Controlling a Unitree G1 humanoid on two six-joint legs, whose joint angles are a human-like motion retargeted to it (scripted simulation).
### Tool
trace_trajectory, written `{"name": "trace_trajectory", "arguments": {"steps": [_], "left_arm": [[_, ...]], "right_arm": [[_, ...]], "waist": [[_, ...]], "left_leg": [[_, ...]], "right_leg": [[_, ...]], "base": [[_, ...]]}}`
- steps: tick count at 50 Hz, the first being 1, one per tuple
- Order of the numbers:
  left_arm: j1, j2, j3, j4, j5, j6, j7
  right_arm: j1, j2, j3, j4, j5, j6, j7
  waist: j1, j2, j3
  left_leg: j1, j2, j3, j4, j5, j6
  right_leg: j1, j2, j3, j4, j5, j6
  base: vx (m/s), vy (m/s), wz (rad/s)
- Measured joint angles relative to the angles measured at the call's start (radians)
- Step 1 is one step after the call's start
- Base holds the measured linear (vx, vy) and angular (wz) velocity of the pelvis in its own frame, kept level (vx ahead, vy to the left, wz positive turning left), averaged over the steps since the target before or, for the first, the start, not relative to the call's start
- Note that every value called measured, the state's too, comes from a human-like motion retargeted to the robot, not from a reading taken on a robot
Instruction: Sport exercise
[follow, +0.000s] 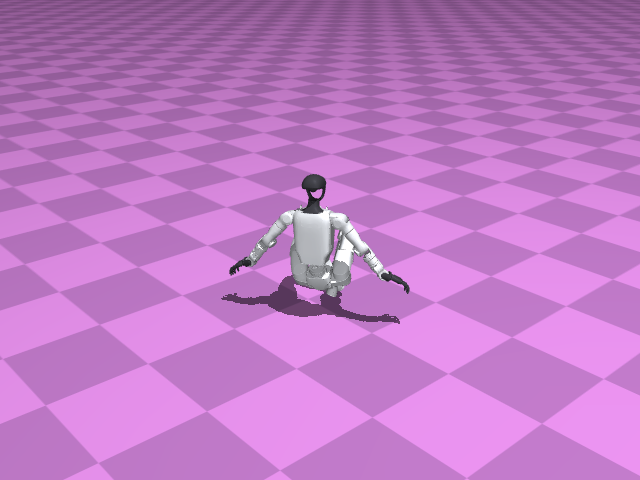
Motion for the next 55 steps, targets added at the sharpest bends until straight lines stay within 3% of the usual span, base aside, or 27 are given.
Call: {"name": "trace_trajectory", "arguments": {"steps": [5,10,16,25,30,38,47,55], "left_arm": [[0.027,-0.175,-0.159,-0.065,-0.031,-0.032,-0.045],[0.06,-0.332,-0.309,-0.126,0.03,-0.059,-0.085],[0.115,-0.419,-0.445,-0.164,0.125,-0.075,-0.099],[0.118,-0.389,-0.49,-0.214,0.174,-0.094,-0.158],[0.09,-0.359,-0.449,-0.228,0.148,-0.103,-0.192],[0.024,-0.3,-0.354,-0.231,0.027,-0.123,-0.203],[-0.02,-0.31,-0.357,-0.194,0.002,-0.132,-0.18],[0.041,-0.394,-0.419,-0.102,-0.043,-0.151,-0.127]], "right_arm": [[0.209,0.162,-0.041,-0.041,0.004,-0.017,-0.066],[0.269,0.246,-0.023,-0.082,-0.018,-0.039,-0.114],[0.322,0.274,-0.025,-0.137,-0.044,-0.059,-0.191],[0.334,0.253,-0.082,-0.207,0.021,-0.098,-0.219],[0.285,0.212,-0.137,-0.238,0.09,-0.122,-0.205],[0.246,0.136,-0.203,-0.316,0.244,-0.152,-0.116],[0.254,0.114,-0.2,-0.382,0.292,-0.195,-0.096],[0.358,0.201,-0.126,-0.362,0.271,-0.228,-0.114]], "waist": [[-0.01,0.077,0.0],[0.019,0.079,0.0],[0.02,0.098,0.0],[0.029,0.126,0.0],[0.053,0.136,0.0],[0.077,0.178,0.0],[0.107,0.206,0.0],[0.107,0.214,0.0]], "left_leg": [[0.0,-0.012,-0.001,0.022,0.057,0.0],[0.0,0.048,0.058,0.034,0.12,0.0],[0.0,0.092,0.089,0.043,0.206,0.0],[0.008,0.146,0.08,0.054,0.274,0.0],[0.019,0.18,0.085,0.054,0.279,0.0],[0.042,0.188,0.043,0.045,0.317,0.0],[0.05,0.213,0.044,0.054,0.359,0.0],[0.053,0.215,0.021,0.071,0.389,0.0]], "right_leg": [[0.0,-0.078,-0.059,-0.006,0.024,-0.006],[0.0,-0.13,-0.07,0.025,-0.031,-0.061],[0.0,-0.242,-0.079,0.039,-0.051,-0.102],[0.0,-0.346,-0.064,0.029,-0.073,-0.131],[0.0,-0.361,-0.045,0.023,-0.119,-0.171],[0.001,-0.393,0.022,-0.006,-0.099,-0.175],[0.002,-0.427,0.078,0.001,-0.108,-0.194],[0.0,-0.466,0.157,0.024,-0.119,-0.215]], "base": [[-0.06,-0.06,0.46],[-0.08,-0.08,0.42],[-0.1,-0.1,0.59],[-0.09,-0.08,0.47],[-0.08,-0.02,0.29],[-0.07,0.03,0.28],[-0.02,0.01,0.15],[0.0,-0.04,0.29]]}}
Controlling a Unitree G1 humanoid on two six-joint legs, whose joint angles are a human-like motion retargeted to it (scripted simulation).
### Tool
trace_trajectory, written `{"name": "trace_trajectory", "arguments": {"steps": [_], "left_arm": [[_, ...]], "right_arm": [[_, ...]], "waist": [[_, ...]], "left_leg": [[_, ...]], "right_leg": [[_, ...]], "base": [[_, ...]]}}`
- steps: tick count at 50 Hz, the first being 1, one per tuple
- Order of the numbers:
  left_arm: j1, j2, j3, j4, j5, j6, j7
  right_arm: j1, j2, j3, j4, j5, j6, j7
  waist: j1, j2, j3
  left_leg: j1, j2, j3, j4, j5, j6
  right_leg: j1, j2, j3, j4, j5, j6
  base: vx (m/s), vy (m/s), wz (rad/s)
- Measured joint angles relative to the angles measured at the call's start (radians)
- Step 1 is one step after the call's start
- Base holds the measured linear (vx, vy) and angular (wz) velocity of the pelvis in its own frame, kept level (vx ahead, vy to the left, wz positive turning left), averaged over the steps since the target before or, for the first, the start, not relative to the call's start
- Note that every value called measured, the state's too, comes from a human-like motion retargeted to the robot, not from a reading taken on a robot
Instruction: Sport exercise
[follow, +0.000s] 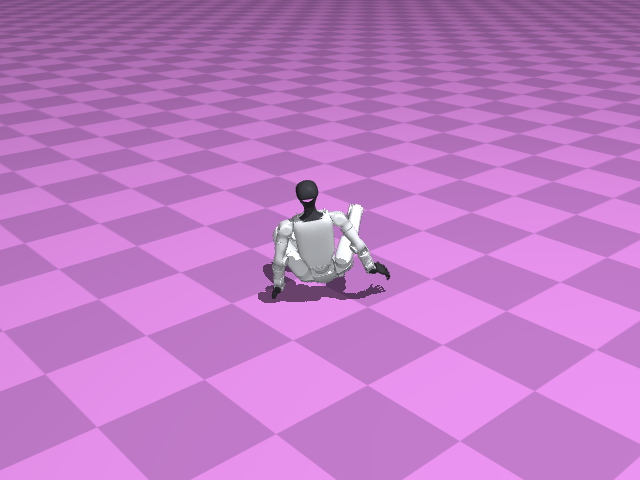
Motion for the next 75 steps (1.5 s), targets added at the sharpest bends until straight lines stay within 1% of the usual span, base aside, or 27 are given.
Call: {"name": "trace_trajectory", "arguments": {"steps": [2,3,5,7,8,10,12,15,17,22,23,25,27,28,31,33,35,38,40,42,43,45,47,57,63,70,75], "left_arm": [[0.007,-0.03,0.0,0.006,-0.022,-0.006,0.009],[0.027,-0.044,-0.01,0.017,-0.04,-0.012,0.019],[0.031,-0.069,-0.007,0.019,-0.061,-0.022,0.033],[0.065,-0.082,-0.017,0.035,-0.084,-0.038,0.066],[0.061,-0.089,-0.014,0.033,-0.088,-0.044,0.075],[0.06,-0.099,-0.007,0.037,-0.099,-0.054,0.097],[0.097,-0.098,-0.012,0.051,-0.115,-0.073,0.135],[0.094,-0.11,0.001,0.05,-0.127,-0.085,0.16],[0.131,-0.108,0.002,0.057,-0.139,-0.092,0.186],[0.177,-0.115,0.015,0.04,-0.158,-0.113,0.238],[0.2,-0.113,0.014,0.036,-0.165,-0.116,0.253],[0.207,-0.119,0.025,0.023,-0.175,-0.124,0.272],[0.243,-0.116,0.025,0.006,-0.186,-0.136,0.301],[0.24,-0.12,0.03,-0.001,-0.191,-0.14,0.31],[0.275,-0.12,0.033,-0.027,-0.201,-0.15,0.348],[0.271,-0.126,0.041,-0.044,-0.203,-0.156,0.362],[0.286,-0.126,0.044,-0.052,-0.2,-0.156,0.381],[0.289,-0.126,0.043,-0.065,-0.181,-0.162,0.404],[0.271,-0.134,0.049,-0.073,-0.171,-0.167,0.414],[0.275,-0.131,0.043,-0.063,-0.147,-0.164,0.429],[0.264,-0.135,0.044,-0.065,-0.142,-0.167,0.434],[0.263,-0.131,0.034,-0.051,-0.111,-0.166,0.452],[0.254,-0.134,0.029,-0.042,-0.087,-0.164,0.468],[0.231,-0.133,0.019,-0.016,0.008,-0.155,0.52],[0.251,-0.114,0.034,-0.04,0.024,-0.152,0.547],[0.289,-0.088,0.052,-0.103,0.028,-0.16,0.594],[0.312,-0.081,0.069,-0.149,0.021,-0.159,0.606]], "right_arm": [[0.015,0.019,0.015,0.003,-0.003,-0.006,-0.001],[0.043,0.033,0.031,0.007,-0.006,-0.014,-0.003],[0.059,0.048,0.044,0.008,-0.009,-0.021,-0.006],[0.11,0.068,0.068,0.01,-0.019,-0.035,-0.015],[0.111,0.07,0.071,0.009,-0.022,-0.039,-0.018],[0.121,0.077,0.078,0.009,-0.028,-0.046,-0.028],[0.172,0.094,0.099,0.008,-0.038,-0.064,-0.052],[0.172,0.097,0.1,0.002,-0.041,-0.075,-0.074],[0.214,0.106,0.112,-0.006,-0.045,-0.091,-0.108],[0.263,0.107,0.109,-0.041,-0.045,-0.113,-0.185],[0.288,0.107,0.109,-0.051,-0.047,-0.118,-0.208],[0.296,0.106,0.1,-0.066,-0.045,-0.124,-0.236],[0.341,0.103,0.097,-0.092,-0.048,-0.126,-0.271],[0.339,0.103,0.091,-0.1,-0.046,-0.128,-0.281],[0.388,0.101,0.085,-0.137,-0.045,-0.131,-0.322],[0.389,0.099,0.077,-0.155,-0.044,-0.136,-0.336],[0.412,0.099,0.074,-0.17,-0.041,-0.139,-0.35],[0.433,0.099,0.071,-0.197,-0.033,-0.149,-0.358],[0.42,0.097,0.066,-0.208,-0.032,-0.155,-0.362],[0.439,0.101,0.069,-0.214,-0.025,-0.161,-0.362],[0.429,0.099,0.069,-0.219,-0.026,-0.164,-0.362],[0.444,0.104,0.074,-0.222,-0.021,-0.168,-0.361],[0.441,0.105,0.077,-0.223,-0.023,-0.174,-0.362],[0.415,0.115,0.084,-0.218,-0.038,-0.192,-0.37],[0.417,0.126,0.071,-0.224,-0.049,-0.185,-0.381],[0.451,0.12,0.044,-0.273,-0.055,-0.177,-0.385],[0.477,0.105,0.026,-0.325,-0.032,-0.175,-0.369]], "waist": [[0.008,-0.005,0.0],[0.003,-0.003,0.0],[0.012,-0.007,0.0],[0.005,-0.007,0.0],[0.01,-0.01,0.0],[0.017,-0.017,0.0],[0.007,-0.02,0.0],[0.014,-0.031,0.0],[0.005,-0.034,0.0],[-0.003,-0.035,0.0],[-0.009,-0.032,0.0],[-0.011,-0.03,0.0],[-0.02,-0.021,0.0],[-0.02,-0.021,0.0],[-0.029,-0.008,0.0],[-0.03,-0.008,0.0],[-0.032,-0.003,0.0],[-0.028,0.002,0.0],[-0.022,-0.002,0.0],[-0.017,0.002,0.0],[-0.013,0.0,0.0],[-0.006,0.005,0.0],[0.0,0.005,0.0],[0.012,-0.006,0.0],[-0.005,0.01,0.0],[-0.021,0.047,0.0],[-0.025,0.064,0.0]], "left_leg": [[-0.003,0.015,0.012,0.007,-0.017,0.0],[-0.001,0.011,-0.002,0.012,-0.01,0.0],[-0.004,0.025,0.01,0.023,-0.024,0.0],[-0.003,0.02,-0.014,0.035,-0.012,0.0],[-0.005,0.027,-0.006,0.042,-0.021,0.0],[-0.007,0.035,-0.004,0.052,-0.036,0.0],[-0.006,0.024,-0.04,0.061,-0.029,0.0],[-0.012,0.027,-0.039,0.074,-0.067,0.0],[-0.012,0.013,-0.073,0.086,-0.067,0.0],[-0.021,-0.003,-0.113,0.124,-0.092,0.0],[-0.021,-0.01,-0.131,0.132,-0.09,0.0],[-0.026,-0.012,-0.137,0.149,-0.104,0.0],[-0.026,-0.022,-0.165,0.164,-0.094,0.0],[-0.028,-0.021,-0.165,0.172,-0.102,0.0],[-0.029,-0.033,-0.203,0.19,-0.088,0.0],[-0.031,-0.031,-0.209,0.204,-0.097,0.0],[-0.03,-0.038,-0.237,0.214,-0.08,0.0],[-0.029,-0.041,-0.264,0.23,-0.057,0.0],[-0.028,-0.034,-0.263,0.241,-0.066,0.0],[-0.027,-0.046,-0.287,0.244,-0.035,0.0],[-0.027,-0.042,-0.282,0.247,-0.042,0.0],[-0.025,-0.058,-0.297,0.242,-0.014,0.0],[-0.025,-0.068,-0.297,0.234,-0.008,0.0],[-0.028,-0.127,-0.301,0.183,-0.007,0.0],[-0.041,-0.181,-0.319,0.189,-0.021,0.0],[-0.053,-0.239,-0.326,0.225,0.042,-0.007],[-0.053,-0.281,-0.336,0.247,0.085,-0.058]], "right_leg": [[0.0,-0.007,0.004,0.013,-0.04,-0.03],[0.0,-0.012,0.022,0.017,-0.031,-0.024],[0.0,-0.021,0.029,0.035,-0.073,-0.057],[0.0,-0.025,0.062,0.048,-0.064,-0.055],[0.0,-0.028,0.062,0.057,-0.091,-0.077],[0.0,-0.02,0.074,0.071,-0.13,-0.092],[0.0,-0.019,0.11,0.076,-0.106,-0.088],[0.0,0.003,0.136,0.089,-0.171,-0.092],[0.0,0.01,0.167,0.09,-0.155,-0.092],[0.0,0.038,0.218,0.091,-0.222,-0.092],[0.0,0.04,0.226,0.085,-0.214,-0.092],[0.0,0.048,0.231,0.079,-0.254,-0.092],[0.0,0.051,0.236,0.065,-0.241,-0.092],[0.0,0.054,0.235,0.061,-0.261,-0.092],[0.0,0.055,0.235,0.035,-0.234,-0.092],[0.0,0.059,0.229,0.024,-0.252,-0.092],[0.0,0.06,0.227,0.008,-0.218,-0.092],[0.0,0.059,0.222,-0.004,-0.186,-0.092],[0.0,0.065,0.213,-0.002,-0.203,-0.092],[0.0,0.065,0.216,-0.01,-0.153,-0.092],[0.0,0.069,0.212,-0.006,-0.165,-0.092],[0.0,0.067,0.217,-0.013,-0.116,-0.092],[0.0,0.071,0.217,-0.014,-0.103,-0.091],[0.0,0.078,0.189,-0.058,-0.076,-0.088],[0.0,0.048,0.094,-0.201,-0.04,-0.042],[0.0,0.017,0.007,-0.393,0.011,0.025],[0.0,0.021,-0.016,-0.497,0.066,0.065]], "base": [[0.03,-0.07,0.2],[0.02,-0.06,0.34],[0.03,-0.06,0.16],[0.02,-0.06,0.28],[0.05,-0.06,-0.11],[0.03,-0.03,-0.15],[0.01,-0.03,0.33],[0.05,-0.01,-0.13],[0.04,0.01,0.2],[0.06,0.01,0.08],[0.06,0.01,0.12],[0.07,0.01,0.04],[0.0,0.0,0.0],[0.05,0.01,-0.01],[0.0,0.0,0.08],[0.02,0.0,-0.09],[0.0,0.0,0.0],[0.0,0.0,0.0],[0.02,0.0,-0.29],[0.0,0.0,0.0],[0.0,0.01,-0.19],[0.0,0.0,0.0],[0.0,0.01,-0.09],[0.0,0.0,-0.06],[0.03,-0.03,0.24],[0.04,-0.03,0.37],[0.01,-0.01,0.05]]}}
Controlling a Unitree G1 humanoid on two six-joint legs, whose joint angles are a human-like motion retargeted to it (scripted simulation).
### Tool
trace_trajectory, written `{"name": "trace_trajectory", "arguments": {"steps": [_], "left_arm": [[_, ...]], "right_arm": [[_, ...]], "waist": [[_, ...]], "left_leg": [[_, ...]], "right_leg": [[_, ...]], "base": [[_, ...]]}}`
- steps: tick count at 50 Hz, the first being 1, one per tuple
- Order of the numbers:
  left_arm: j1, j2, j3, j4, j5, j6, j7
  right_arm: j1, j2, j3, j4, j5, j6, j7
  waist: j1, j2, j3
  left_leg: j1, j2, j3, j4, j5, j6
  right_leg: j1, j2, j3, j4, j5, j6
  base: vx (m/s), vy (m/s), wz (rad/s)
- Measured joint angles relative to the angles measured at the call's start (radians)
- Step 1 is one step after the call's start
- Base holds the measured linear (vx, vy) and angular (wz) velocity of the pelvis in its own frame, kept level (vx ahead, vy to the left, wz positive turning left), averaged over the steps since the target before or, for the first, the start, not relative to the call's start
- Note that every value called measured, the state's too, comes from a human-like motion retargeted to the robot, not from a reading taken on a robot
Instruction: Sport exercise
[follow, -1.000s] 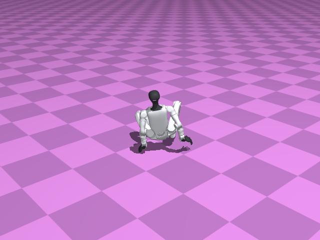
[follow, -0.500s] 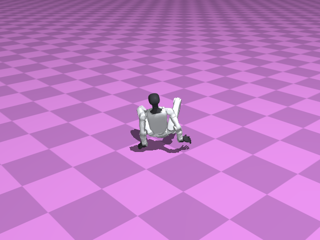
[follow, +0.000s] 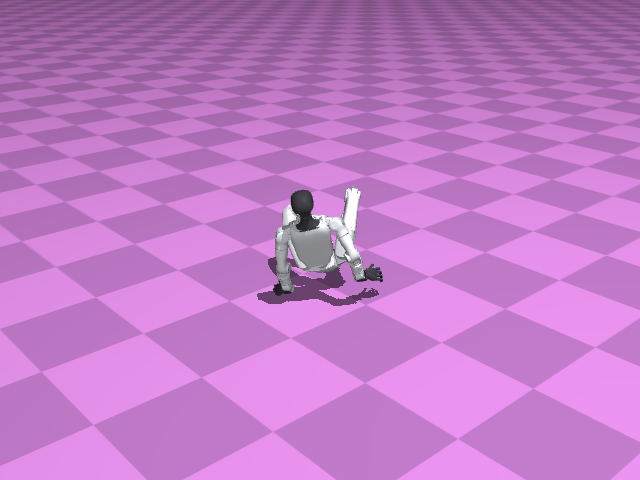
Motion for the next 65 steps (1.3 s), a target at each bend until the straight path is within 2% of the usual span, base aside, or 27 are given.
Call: {"name": "trace_trajectory", "arguments": {"steps": [10,17,27,35,47,57,65], "left_arm": [[0.034,0.006,0.019,-0.067,-0.004,0.006,0.009],[0.022,-0.014,0.014,-0.034,0.017,0.03,0.039],[-0.008,-0.038,-0.006,0.031,0.082,0.07,0.097],[-0.005,-0.035,-0.024,0.023,0.112,0.076,0.144],[-0.009,-0.039,-0.036,0.011,0.097,0.078,0.118],[-0.008,-0.033,-0.05,0.014,0.082,0.093,0.059],[-0.006,-0.028,-0.067,0.03,0.11,0.107,0.029]], "right_arm": [[0.053,-0.025,-0.028,-0.084,0.096,0.0,0.044],[0.061,-0.025,-0.043,-0.082,0.163,0.001,0.056],[0.052,-0.013,-0.066,-0.053,0.175,0.004,-0.018],[0.06,-0.004,-0.084,-0.056,0.175,0.013,-0.096],[0.069,0.012,-0.102,-0.075,0.233,0.03,-0.134],[0.088,0.035,-0.099,-0.062,0.277,0.031,-0.121],[0.106,0.049,-0.095,-0.028,0.227,0.031,-0.137]], "waist": [[-0.009,0.011,0.0],[-0.02,0.009,0.0],[-0.036,0.01,0.0],[-0.04,0.002,0.0],[-0.047,-0.018,0.0],[-0.045,-0.007,0.0],[-0.033,0.008,0.0]], "left_leg": [[0.0,-0.04,0.01,0.039,0.016,-0.022],[0.0,-0.06,0.041,0.049,0.011,-0.008],[0.004,-0.06,0.107,0.042,-0.048,0.042],[0.004,-0.071,0.148,0.042,-0.07,0.051],[0.0,-0.069,0.2,0.045,-0.09,0.055],[0.0,-0.043,0.194,0.069,-0.099,0.055],[0.0,-0.004,0.172,0.102,-0.096,0.055]], "right_leg": [[0.0,0.045,0.019,-0.083,0.124,0.073],[0.0,0.078,0.021,-0.075,0.148,0.088],[0.0,0.07,0.004,-0.056,0.075,0.051],[0.0,0.077,0.007,-0.064,0.014,0.02],[0.0,0.098,0.014,-0.102,-0.073,-0.021],[0.0,0.094,0.028,-0.08,-0.039,-0.023],[0.0,0.066,0.06,0.01,-0.003,-0.031]], "base": [[0.0,0.0,0.0],[0.04,0.0,-0.13],[0.06,0.0,-0.27],[0.03,0.0,-0.21],[0.01,0.0,-0.08],[0.0,0.0,0.0],[0.02,0.01,0.0]]}}
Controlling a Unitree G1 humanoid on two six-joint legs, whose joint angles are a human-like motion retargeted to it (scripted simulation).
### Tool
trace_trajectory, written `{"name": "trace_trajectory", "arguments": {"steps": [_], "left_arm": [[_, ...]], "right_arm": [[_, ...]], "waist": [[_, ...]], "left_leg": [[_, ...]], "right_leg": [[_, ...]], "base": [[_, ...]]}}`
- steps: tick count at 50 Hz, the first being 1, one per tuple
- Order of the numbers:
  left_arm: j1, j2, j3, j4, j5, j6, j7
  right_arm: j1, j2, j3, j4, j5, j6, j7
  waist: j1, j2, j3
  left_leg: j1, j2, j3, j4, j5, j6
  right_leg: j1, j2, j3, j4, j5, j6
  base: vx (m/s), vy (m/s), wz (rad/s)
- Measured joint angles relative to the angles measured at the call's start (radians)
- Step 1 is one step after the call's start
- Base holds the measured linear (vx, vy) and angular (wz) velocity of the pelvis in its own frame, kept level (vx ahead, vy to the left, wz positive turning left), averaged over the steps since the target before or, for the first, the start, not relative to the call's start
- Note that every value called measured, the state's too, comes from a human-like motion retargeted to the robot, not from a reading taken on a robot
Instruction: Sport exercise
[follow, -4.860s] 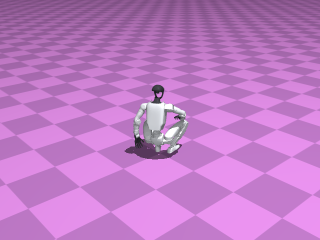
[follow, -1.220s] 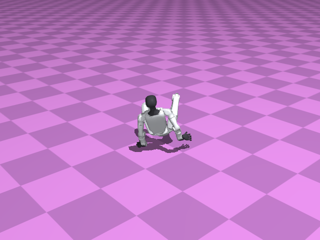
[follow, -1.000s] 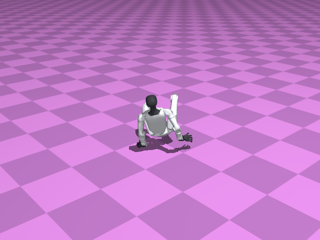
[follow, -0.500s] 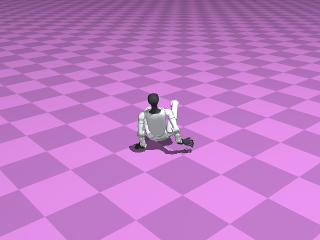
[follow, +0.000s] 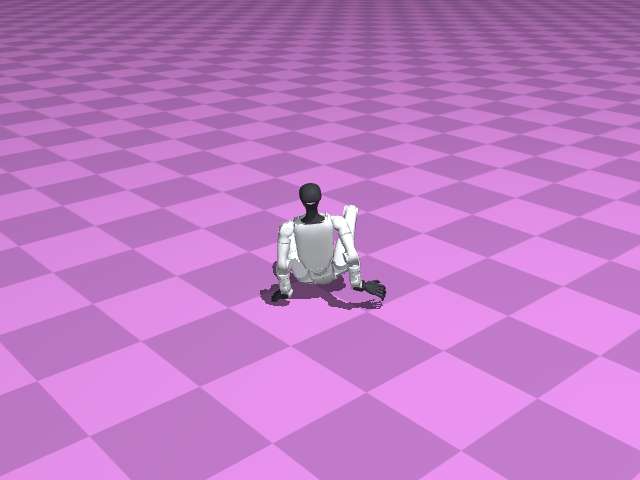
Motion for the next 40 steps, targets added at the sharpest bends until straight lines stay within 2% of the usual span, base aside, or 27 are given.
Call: {"name": "trace_trajectory", "arguments": {"steps": [14,27,40], "left_arm": [[0.025,0.012,-0.023,0.058,0.03,-0.002,0.06],[0.055,-0.001,0.005,0.114,-0.046,-0.024,0.184],[0.104,-0.028,0.057,0.135,-0.121,-0.058,0.256]], "right_arm": [[0.053,0.031,0.033,0.062,-0.088,0.006,-0.052],[0.071,0.043,0.051,0.089,-0.091,0.013,-0.134],[0.077,0.017,0.027,0.081,-0.136,0.02,-0.235]], "waist": [[0.05,0.007,0.0],[0.064,-0.023,0.0],[0.034,-0.054,0.0]], "left_leg": [[0.0,0.043,-0.076,0.07,0.075,-0.07],[0.0,0.064,-0.174,0.11,0.178,-0.135],[0.0,0.118,-0.269,0.127,0.243,-0.169]], "right_leg": [[0.0,-0.011,0.098,0.206,-0.021,-0.024],[0.0,0.014,0.18,0.331,0.016,-0.021],[0.0,0.028,0.237,0.419,0.043,-0.009]], "base": [[0.07,0.0,0.0],[0.0,0.0,0.0],[0.0,0.0,0.0]]}}
